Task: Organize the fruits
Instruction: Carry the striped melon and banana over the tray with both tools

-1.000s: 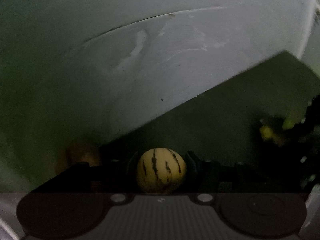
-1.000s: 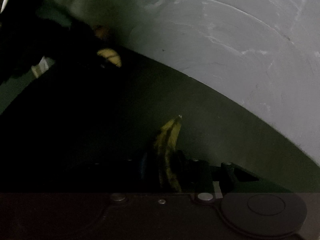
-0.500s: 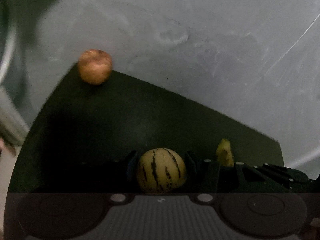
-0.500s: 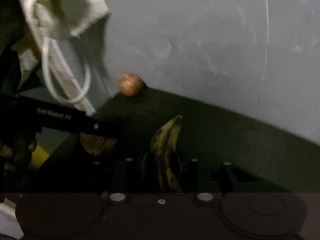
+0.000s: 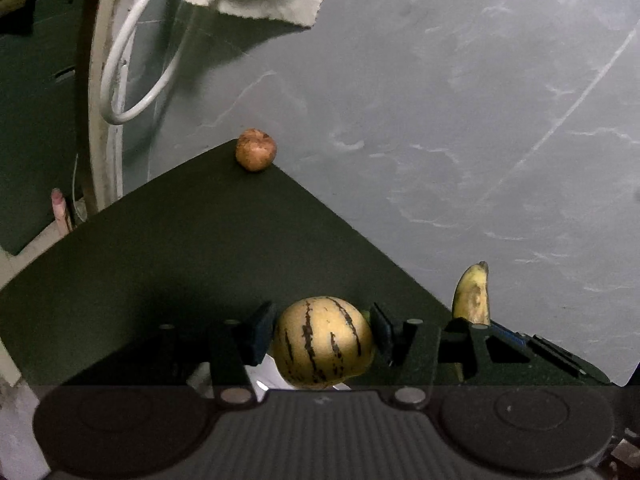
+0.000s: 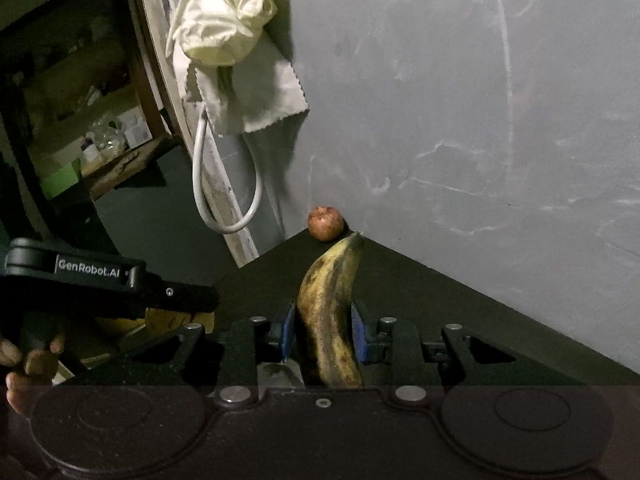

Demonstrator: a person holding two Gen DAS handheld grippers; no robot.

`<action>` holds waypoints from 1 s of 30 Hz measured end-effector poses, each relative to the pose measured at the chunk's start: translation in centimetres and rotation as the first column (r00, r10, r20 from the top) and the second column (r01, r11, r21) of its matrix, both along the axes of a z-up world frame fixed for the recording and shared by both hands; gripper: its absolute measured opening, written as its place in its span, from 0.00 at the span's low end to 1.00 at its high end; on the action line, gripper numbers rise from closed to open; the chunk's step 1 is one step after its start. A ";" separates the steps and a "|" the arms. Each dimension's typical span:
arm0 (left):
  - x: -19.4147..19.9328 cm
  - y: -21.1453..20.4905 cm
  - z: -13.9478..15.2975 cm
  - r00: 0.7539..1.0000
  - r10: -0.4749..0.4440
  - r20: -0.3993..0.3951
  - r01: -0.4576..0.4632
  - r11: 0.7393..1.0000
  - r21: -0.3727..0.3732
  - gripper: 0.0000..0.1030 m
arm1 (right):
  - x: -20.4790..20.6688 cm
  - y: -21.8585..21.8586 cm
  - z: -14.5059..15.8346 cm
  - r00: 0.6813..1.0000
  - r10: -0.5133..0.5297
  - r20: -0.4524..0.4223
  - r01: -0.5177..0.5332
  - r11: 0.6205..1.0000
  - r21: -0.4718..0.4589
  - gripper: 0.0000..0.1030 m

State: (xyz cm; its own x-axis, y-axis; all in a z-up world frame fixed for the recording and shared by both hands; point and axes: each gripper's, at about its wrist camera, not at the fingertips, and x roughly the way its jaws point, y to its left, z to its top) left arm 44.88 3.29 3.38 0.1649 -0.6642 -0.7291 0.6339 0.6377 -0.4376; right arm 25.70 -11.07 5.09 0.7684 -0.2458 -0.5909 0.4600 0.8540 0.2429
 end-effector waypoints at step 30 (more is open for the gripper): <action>-19.8 4.0 -5.9 0.947 0.319 -0.044 -0.311 0.942 0.124 0.54 | -14.6 -2.6 -6.9 0.925 0.374 -0.068 -0.370 0.927 0.070 0.30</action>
